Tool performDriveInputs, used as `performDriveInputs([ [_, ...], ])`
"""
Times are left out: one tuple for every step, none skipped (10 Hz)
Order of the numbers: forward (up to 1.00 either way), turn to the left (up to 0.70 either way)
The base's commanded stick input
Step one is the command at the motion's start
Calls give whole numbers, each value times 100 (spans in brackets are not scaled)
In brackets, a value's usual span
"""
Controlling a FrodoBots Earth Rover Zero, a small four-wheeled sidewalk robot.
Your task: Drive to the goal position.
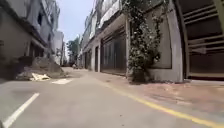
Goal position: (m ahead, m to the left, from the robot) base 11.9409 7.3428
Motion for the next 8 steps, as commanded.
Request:
performDriveInputs([
  [100,35],
  [100,40],
  [100,40],
  [100,40],
  [100,40],
  [100,40],
  [100,40],
  [100,40],
])
